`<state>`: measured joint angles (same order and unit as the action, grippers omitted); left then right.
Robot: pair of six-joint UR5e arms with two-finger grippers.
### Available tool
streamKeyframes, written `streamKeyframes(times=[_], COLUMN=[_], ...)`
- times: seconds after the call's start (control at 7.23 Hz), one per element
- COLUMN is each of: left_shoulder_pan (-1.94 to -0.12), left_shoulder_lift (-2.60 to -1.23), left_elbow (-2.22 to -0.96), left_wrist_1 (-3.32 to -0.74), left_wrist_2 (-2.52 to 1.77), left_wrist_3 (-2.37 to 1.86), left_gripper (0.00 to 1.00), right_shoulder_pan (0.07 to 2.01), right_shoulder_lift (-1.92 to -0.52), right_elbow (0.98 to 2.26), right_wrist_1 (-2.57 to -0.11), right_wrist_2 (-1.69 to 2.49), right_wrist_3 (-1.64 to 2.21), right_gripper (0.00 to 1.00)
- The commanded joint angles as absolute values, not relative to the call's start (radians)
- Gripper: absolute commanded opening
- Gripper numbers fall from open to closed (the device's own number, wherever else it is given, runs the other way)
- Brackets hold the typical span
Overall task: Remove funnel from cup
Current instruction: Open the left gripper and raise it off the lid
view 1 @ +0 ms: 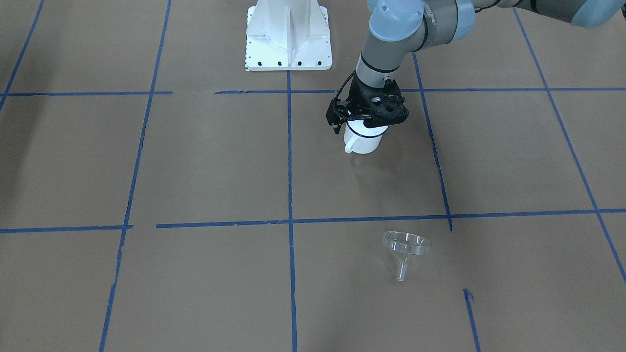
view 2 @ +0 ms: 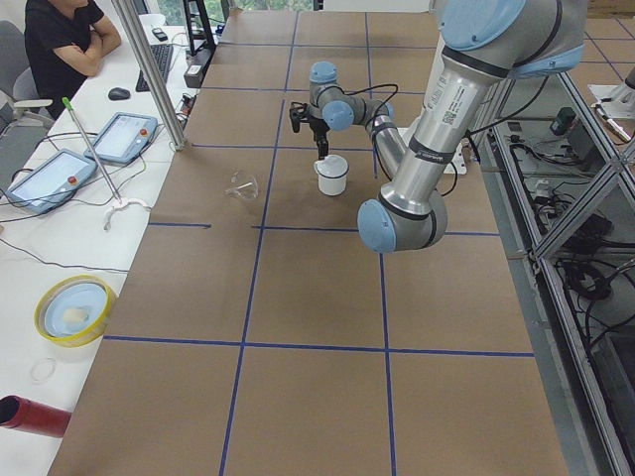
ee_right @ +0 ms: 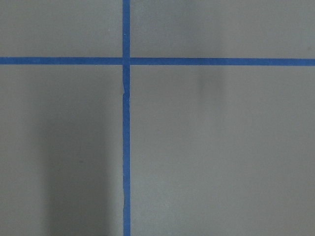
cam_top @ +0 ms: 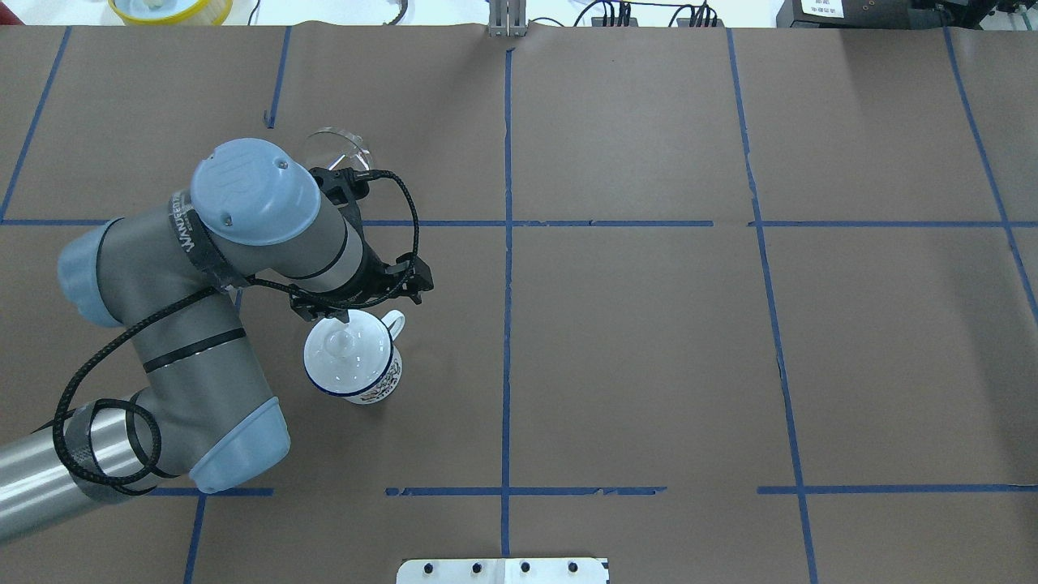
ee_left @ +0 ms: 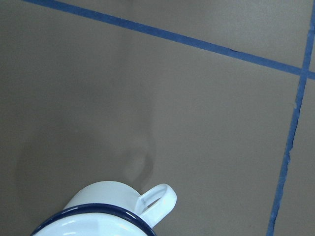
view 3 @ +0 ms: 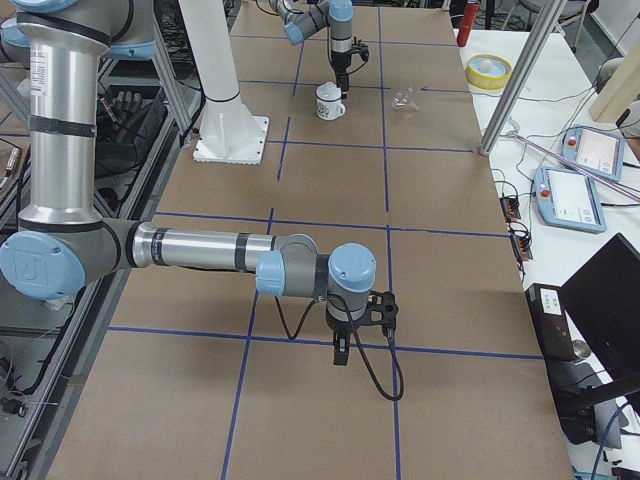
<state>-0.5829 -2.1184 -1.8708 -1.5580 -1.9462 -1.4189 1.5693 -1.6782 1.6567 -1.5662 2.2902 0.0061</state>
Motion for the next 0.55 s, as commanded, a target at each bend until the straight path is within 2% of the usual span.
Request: streamKeyframes(times=[0.0,0.41], left_shoulder_pan=[-0.591,-0.702], left_shoulder_lift=[-2.120,-2.118], left_elbow=[-1.885,-1.901], left_wrist_1=[-1.557,-1.555], left_wrist_2=[-1.944,-1.954], left_wrist_3=[-1.417,-1.264], left_gripper=[1.00,1.00], right_shoulder_pan=[1.569,1.569], right_shoulder_lift=[-1.678,-1.678], right_elbow=[1.657,1.657], right_wrist_1=[-1.566,-1.566], right_wrist_2=[2.290,2.290], right_wrist_3=[0.006,0.006], right_gripper=[1.00,1.00])
